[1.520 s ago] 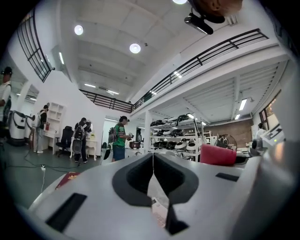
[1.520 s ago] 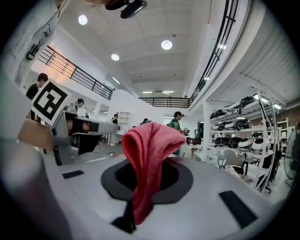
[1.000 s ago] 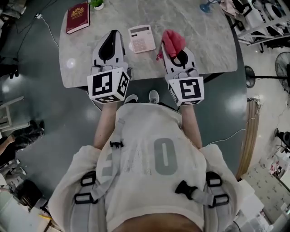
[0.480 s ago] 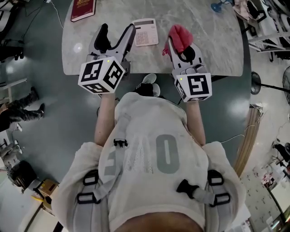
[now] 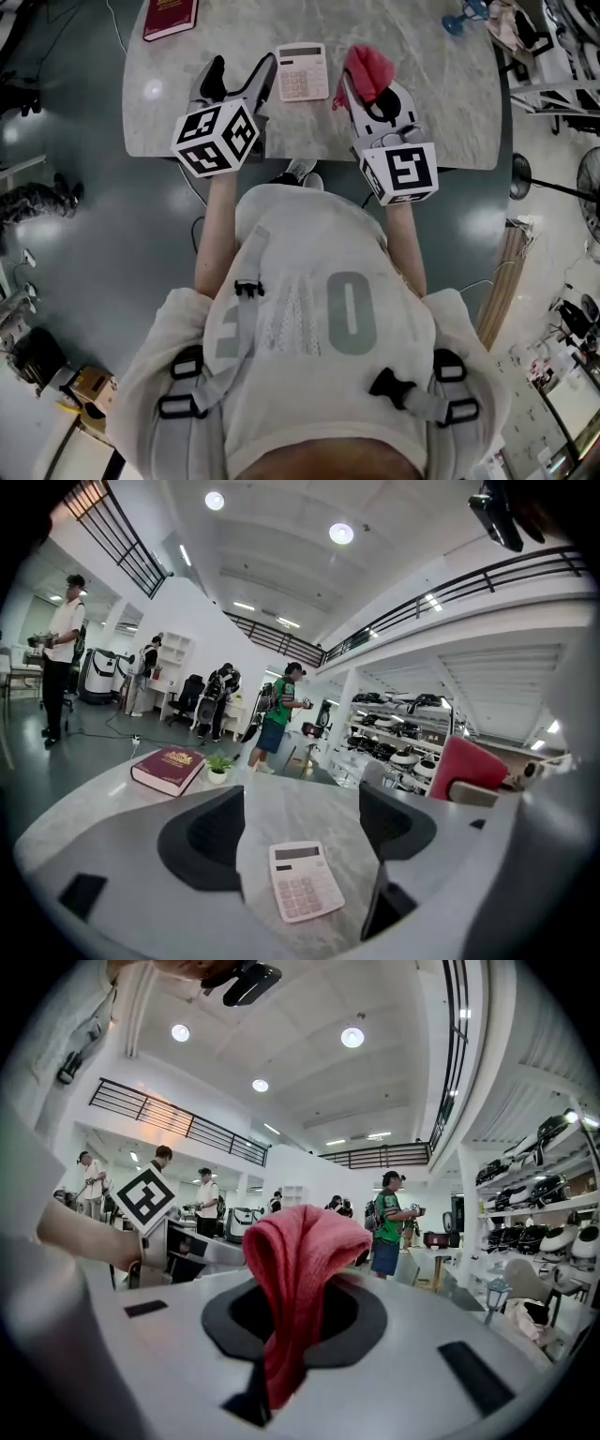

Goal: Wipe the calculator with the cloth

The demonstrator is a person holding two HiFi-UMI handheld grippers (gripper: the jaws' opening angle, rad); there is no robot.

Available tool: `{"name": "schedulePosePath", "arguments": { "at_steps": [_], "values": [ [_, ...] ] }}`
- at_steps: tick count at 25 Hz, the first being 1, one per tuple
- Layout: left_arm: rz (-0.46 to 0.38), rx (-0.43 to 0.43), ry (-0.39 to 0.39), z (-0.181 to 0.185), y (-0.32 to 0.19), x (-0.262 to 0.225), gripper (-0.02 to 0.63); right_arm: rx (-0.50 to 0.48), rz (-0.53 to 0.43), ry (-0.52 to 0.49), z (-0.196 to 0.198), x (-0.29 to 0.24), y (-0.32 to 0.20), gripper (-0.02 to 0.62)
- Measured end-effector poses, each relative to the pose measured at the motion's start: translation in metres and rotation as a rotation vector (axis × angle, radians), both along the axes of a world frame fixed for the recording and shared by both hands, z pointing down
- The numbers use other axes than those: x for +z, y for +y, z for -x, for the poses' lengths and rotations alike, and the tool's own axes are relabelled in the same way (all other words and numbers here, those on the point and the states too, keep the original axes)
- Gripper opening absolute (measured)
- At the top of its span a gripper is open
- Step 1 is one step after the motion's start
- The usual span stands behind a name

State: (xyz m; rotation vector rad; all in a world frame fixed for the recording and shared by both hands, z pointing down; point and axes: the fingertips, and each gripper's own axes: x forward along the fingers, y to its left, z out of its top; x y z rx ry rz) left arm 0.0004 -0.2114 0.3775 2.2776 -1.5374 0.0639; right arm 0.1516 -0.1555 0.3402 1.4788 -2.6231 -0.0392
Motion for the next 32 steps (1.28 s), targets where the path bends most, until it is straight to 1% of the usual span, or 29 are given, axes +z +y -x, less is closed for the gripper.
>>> {"name": "schedulePosePath", "arguments": {
  "at_steps": [2, 4, 7, 11, 14, 17, 21, 24, 28, 32],
  "values": [
    [0.041, 0.004, -0.009, 0.001, -0.007, 0.016, 0.369, -0.001, 0.006, 0.009, 0.002, 0.002, -0.007, 0.058],
    [0.082, 0.007, 0.003, 0.002, -0.013, 0.032, 0.37, 0.005, 0.011, 0.009, 0.002, 0.003, -0.013, 0.058],
    [0.114, -0.004, 0.001, 0.005, -0.021, 0.051, 0.37, 0.014, 0.019, 0.012, 0.0, 0.008, -0.021, 0.058],
    [0.162, 0.001, -0.043, 0.004, -0.029, 0.074, 0.383, 0.031, 0.04, 0.015, -0.005, 0.015, -0.029, 0.058],
    [0.221, -0.002, -0.064, 0.006, -0.032, 0.095, 0.383, 0.042, 0.055, 0.009, -0.006, 0.018, -0.033, 0.058],
    [0.292, 0.002, -0.107, 0.006, -0.031, 0.125, 0.383, 0.042, 0.065, 0.01, -0.003, 0.02, -0.037, 0.058],
    [0.394, 0.034, -0.181, 0.005, -0.026, 0.17, 0.382, 0.037, 0.072, 0.026, 0.006, 0.024, -0.041, 0.058],
    [0.451, 0.051, -0.213, 0.004, -0.021, 0.197, 0.382, 0.031, 0.076, 0.044, 0.008, 0.029, -0.042, 0.058],
    [0.524, 0.083, -0.282, 0.005, -0.012, 0.226, 0.382, 0.038, 0.096, 0.054, 0.006, 0.036, -0.041, 0.058],
    [0.563, 0.091, -0.289, 0.006, -0.01, 0.236, 0.382, 0.039, 0.1, 0.063, 0.004, 0.037, -0.041, 0.058]
  ]
}}
